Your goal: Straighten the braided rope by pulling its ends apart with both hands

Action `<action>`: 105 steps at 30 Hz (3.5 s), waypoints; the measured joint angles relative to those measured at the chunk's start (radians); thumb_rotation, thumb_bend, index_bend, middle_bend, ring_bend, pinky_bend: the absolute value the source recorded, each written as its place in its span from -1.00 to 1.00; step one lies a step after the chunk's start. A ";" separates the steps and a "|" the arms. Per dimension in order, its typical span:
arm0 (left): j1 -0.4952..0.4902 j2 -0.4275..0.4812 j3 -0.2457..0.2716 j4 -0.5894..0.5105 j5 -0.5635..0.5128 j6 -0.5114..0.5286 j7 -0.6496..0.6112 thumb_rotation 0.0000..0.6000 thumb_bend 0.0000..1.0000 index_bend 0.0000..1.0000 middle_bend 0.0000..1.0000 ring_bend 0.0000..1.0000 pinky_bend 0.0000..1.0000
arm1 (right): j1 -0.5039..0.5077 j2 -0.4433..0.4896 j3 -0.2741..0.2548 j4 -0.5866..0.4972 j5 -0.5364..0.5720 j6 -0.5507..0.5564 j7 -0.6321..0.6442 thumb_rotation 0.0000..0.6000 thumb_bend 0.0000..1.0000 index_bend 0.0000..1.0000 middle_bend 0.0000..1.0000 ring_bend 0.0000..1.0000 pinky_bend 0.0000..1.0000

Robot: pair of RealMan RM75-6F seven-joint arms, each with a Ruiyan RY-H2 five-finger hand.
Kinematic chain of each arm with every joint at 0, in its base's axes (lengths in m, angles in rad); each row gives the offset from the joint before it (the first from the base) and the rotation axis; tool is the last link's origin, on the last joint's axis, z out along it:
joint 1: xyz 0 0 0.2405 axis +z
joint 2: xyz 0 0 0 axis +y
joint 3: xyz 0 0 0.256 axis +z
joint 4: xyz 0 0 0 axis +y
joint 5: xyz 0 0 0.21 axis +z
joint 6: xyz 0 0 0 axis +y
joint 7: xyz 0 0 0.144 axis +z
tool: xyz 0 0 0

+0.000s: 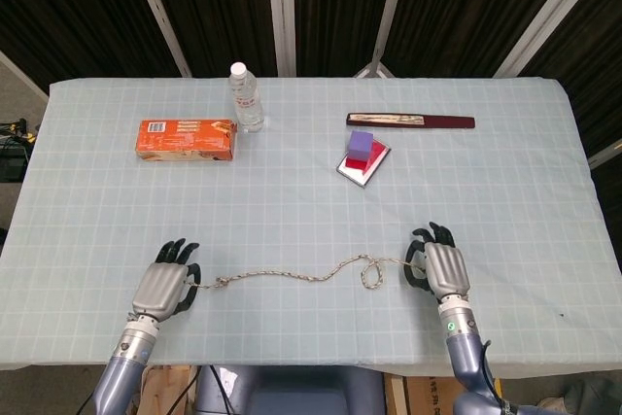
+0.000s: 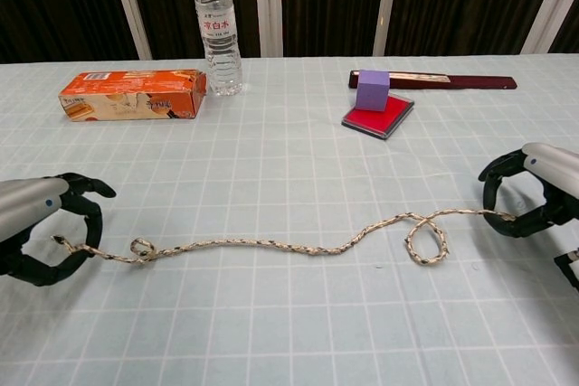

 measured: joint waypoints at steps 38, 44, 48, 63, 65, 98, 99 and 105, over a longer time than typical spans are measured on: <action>0.044 0.276 -0.043 -0.039 0.036 0.017 -0.199 1.00 0.34 0.21 -0.78 -1.00 -1.00 | -0.020 0.119 0.017 0.046 0.045 -0.010 0.013 1.00 -0.05 0.26 -0.50 -0.95 -1.00; 0.047 0.269 -0.042 -0.024 0.036 0.017 -0.199 1.00 0.34 0.21 -0.78 -1.00 -1.00 | -0.022 0.115 0.014 0.062 0.046 -0.006 0.007 1.00 -0.05 0.26 -0.50 -0.95 -1.00; 0.051 0.270 -0.043 -0.011 0.033 0.016 -0.207 1.00 0.34 0.21 -0.78 -1.00 -1.00 | -0.022 0.114 0.017 0.081 0.059 -0.007 0.005 1.00 -0.06 0.26 -0.50 -0.95 -1.00; 0.056 0.249 -0.039 0.043 0.021 -0.005 -0.218 1.00 0.34 0.21 -0.78 -1.00 -1.00 | -0.028 0.102 0.004 0.112 0.065 -0.018 -0.001 1.00 -0.06 0.26 -0.50 -0.95 -1.00; 0.056 0.243 -0.038 0.053 0.016 -0.009 -0.215 1.00 0.34 0.21 -0.78 -1.00 -1.00 | -0.028 0.101 0.003 0.116 0.064 -0.019 -0.002 1.00 -0.06 0.26 -0.50 -0.95 -1.00; 0.054 0.227 -0.019 0.125 -0.002 -0.043 -0.145 1.00 -0.43 -0.25 -0.97 -1.00 -1.00 | -0.033 0.114 -0.038 0.094 0.033 -0.055 -0.026 1.00 -0.06 -0.85 -0.71 -1.00 -1.00; 0.054 0.231 -0.018 0.121 -0.004 -0.046 -0.142 1.00 -0.45 -0.27 -0.98 -1.00 -1.00 | -0.032 0.116 -0.039 0.090 0.034 -0.056 -0.029 1.00 -0.05 -0.94 -0.76 -1.00 -1.00; 0.056 0.264 -0.017 0.089 -0.009 -0.047 -0.141 1.00 -0.54 -0.44 -1.00 -1.00 -1.00 | -0.031 0.133 -0.042 0.051 0.042 -0.057 -0.045 1.00 -0.07 -1.00 -0.92 -1.00 -1.00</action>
